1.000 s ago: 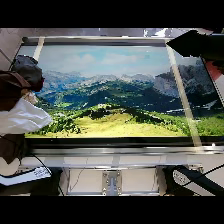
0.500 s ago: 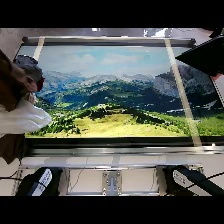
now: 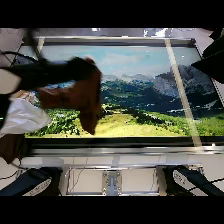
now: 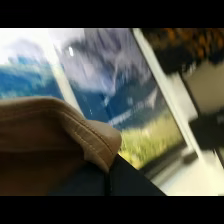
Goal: Fold the shirts.
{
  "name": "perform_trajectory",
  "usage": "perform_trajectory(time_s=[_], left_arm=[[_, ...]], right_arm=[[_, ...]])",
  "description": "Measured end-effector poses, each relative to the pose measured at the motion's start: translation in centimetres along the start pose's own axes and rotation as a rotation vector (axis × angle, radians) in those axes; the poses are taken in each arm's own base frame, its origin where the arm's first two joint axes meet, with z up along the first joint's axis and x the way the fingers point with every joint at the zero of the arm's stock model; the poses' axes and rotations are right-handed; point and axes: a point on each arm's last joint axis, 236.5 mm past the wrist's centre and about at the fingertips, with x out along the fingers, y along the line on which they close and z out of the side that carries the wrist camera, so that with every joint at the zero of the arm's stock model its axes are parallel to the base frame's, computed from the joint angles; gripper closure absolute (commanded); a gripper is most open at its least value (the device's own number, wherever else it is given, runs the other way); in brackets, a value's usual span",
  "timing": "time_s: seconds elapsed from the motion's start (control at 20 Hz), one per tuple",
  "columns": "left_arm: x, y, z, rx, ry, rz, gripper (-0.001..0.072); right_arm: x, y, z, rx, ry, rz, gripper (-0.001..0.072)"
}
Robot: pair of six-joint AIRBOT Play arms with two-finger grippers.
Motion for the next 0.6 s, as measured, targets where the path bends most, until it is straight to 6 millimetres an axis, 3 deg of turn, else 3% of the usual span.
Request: perform_trajectory(time_s=[0.15, 0.25, 0.3, 0.35, 0.4, 0.45, 0.6], left_arm=[[7.8, 0.4, -6.0, -0.022, 0.181, -0.013, 0.0697], [12.0, 1.5, -9.5, -0.046, 0.268, 0.001, 0.0688], [13.5, 2.1, -10.8, -0.059, 0.293, 0.009, 0.0581], [14.9, 2.8, -11.5, -0.076, 0.299, 0.018, 0.0381], [15.7, 3.5, -11.5, -0.089, 0.287, 0.028, 0.0241], [16.3, 4.5, -10.8, -0.104, 0.255, 0.04, 0.0203], [15.2, 8.4, -5.3, -0.149, 0.105, 0.092, 0.0203]], right_arm=[[0.7, -2.6, -0.9, 0.034, 0.044, -0.089, 0.0278], [0.9, -4.1, -1.2, 0.049, 0.06, -0.14, 0.0278], [1.0, -5.0, -1.2, 0.058, 0.064, -0.173, 0.0279], [1.0, -5.7, -1.2, 0.063, 0.066, -0.198, 0.0279], [1.0, -6.4, -1.2, 0.067, 0.063, -0.224, 0.0279], [1.1, -7.2, -1.1, 0.072, 0.062, -0.251, 0.0279], [1.1, -9.0, -1.1, 0.083, 0.065, -0.318, 0.0279]])
